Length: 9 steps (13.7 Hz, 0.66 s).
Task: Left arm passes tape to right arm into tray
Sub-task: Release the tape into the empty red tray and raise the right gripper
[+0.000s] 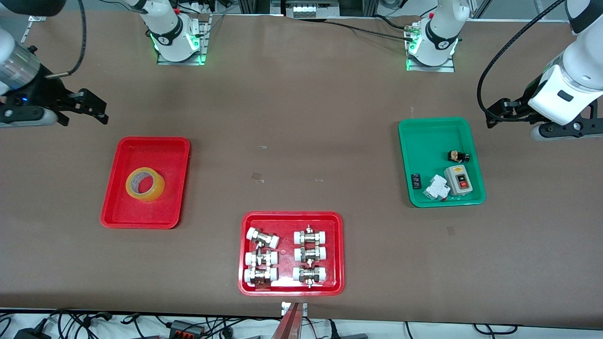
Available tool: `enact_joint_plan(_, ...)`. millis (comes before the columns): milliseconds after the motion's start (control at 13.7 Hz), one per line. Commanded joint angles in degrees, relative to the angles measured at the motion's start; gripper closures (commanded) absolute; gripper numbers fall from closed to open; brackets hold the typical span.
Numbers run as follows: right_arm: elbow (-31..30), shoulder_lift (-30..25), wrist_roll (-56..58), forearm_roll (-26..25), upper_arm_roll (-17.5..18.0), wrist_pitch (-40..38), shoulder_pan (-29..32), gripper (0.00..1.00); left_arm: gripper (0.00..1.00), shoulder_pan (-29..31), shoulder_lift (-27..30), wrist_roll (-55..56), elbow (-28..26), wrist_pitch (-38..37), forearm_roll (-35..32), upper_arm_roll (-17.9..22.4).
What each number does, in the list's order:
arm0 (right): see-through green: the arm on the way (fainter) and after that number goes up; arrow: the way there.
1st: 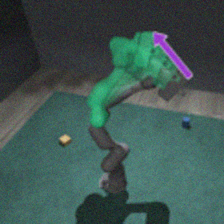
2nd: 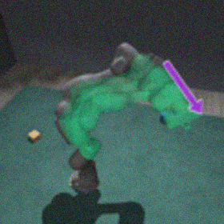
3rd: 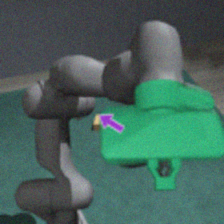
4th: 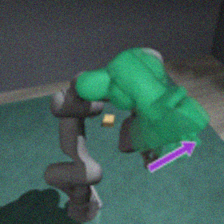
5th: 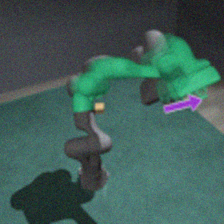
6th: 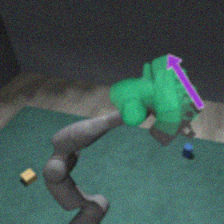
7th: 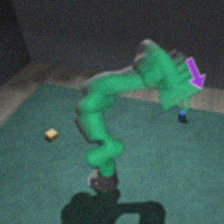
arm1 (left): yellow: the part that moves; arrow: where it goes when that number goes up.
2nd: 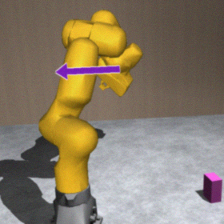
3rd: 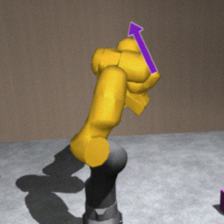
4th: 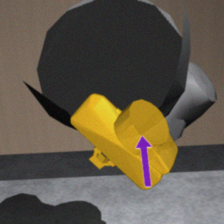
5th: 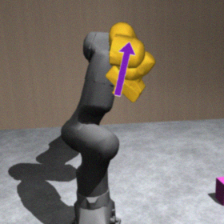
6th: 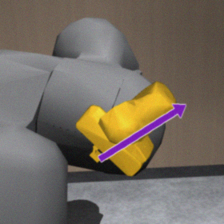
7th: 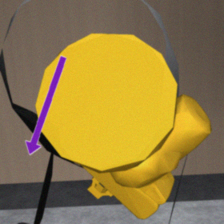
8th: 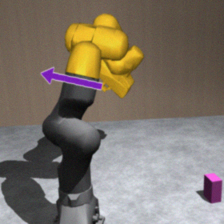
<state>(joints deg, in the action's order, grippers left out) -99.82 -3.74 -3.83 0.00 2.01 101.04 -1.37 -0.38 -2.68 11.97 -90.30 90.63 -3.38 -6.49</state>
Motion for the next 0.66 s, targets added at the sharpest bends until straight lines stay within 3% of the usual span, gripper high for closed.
enact_joint_plan(0, 3.85, 1.89, -3.46, -1.58, -0.07, -2.16, -0.65, 0.00, 0.00, 0.20, 0.22, -0.72, -0.84, 3.75, 0.48, -0.27)
enact_joint_plan(583, 5.60, 2.51, -3.47, -0.70, -0.42, -5.33, 0.13, 0.00, 0.00, 1.25, 0.04, -0.81, 0.21, 5.35, -0.04, -0.09)
